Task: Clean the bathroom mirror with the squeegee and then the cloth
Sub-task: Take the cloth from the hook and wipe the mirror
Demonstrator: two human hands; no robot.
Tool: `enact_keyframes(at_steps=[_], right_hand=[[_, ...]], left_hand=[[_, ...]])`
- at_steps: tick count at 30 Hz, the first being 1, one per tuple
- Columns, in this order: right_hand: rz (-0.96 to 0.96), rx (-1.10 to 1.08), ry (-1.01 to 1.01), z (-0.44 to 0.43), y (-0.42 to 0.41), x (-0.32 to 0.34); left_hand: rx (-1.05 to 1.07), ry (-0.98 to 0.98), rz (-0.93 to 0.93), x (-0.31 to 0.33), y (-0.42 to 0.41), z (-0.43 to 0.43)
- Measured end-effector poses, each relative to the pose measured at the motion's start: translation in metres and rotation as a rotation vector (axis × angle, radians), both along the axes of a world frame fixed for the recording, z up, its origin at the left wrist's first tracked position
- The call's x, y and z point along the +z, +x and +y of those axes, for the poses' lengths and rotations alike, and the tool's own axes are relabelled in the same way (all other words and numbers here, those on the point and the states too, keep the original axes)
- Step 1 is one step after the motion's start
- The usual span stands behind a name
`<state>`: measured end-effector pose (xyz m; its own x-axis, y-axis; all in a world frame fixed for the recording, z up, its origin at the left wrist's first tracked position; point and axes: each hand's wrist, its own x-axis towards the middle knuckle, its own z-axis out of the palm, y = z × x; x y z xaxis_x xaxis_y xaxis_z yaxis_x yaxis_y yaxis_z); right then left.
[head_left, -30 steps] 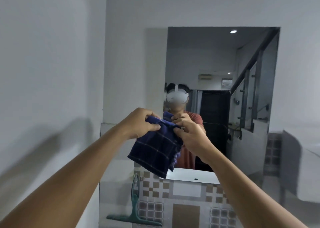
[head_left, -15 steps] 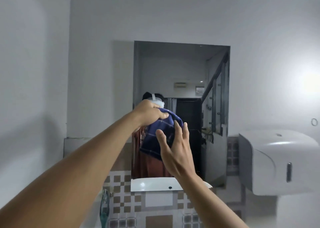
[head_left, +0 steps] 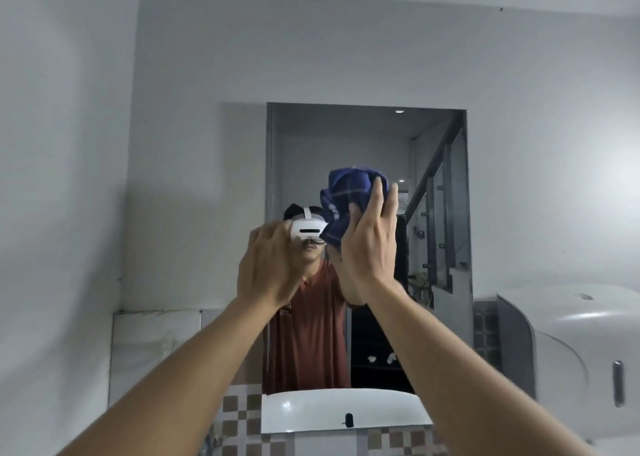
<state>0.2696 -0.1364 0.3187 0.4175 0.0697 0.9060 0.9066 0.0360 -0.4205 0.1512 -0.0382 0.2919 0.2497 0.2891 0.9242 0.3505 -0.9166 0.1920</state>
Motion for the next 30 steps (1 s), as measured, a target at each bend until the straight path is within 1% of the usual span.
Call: enact_keyframes(at_steps=[3, 7, 10, 13, 16, 19, 24, 30], right_hand=[[-0.15, -0.117, -0.057, 0.02, 0.013, 0.041], [-0.268, -0.18, -0.147, 0.048, 0.016, 0.087], [-0.34, -0.185, -0.207, 0.067, 0.015, 0.108], [-0.383, -0.214, -0.2, 0.079, 0.011, 0.122], [-0.543, -0.286, -0.211, 0.085, 0.009, 0.128], [-0.69, -0.306, -0.271, 0.089, 0.009, 0.133], [-0.736, -0.367, -0.367, 0.087, 0.014, 0.139], [-0.705, -0.365, -0.376, 0.086, 0.018, 0.146]], left_hand=[[0.135, 0.179, 0.171, -0.021, 0.012, 0.025], [0.227, 0.253, 0.281, -0.033, 0.031, 0.038], [0.254, 0.277, 0.26, -0.037, 0.037, 0.042], [0.249, 0.28, 0.26, -0.039, 0.039, 0.047], [0.242, 0.278, 0.266, -0.04, 0.04, 0.048], [0.248, 0.285, 0.273, -0.042, 0.042, 0.051], [0.265, 0.314, 0.269, -0.045, 0.044, 0.055], [0.298, 0.3, 0.293, -0.047, 0.046, 0.053]])
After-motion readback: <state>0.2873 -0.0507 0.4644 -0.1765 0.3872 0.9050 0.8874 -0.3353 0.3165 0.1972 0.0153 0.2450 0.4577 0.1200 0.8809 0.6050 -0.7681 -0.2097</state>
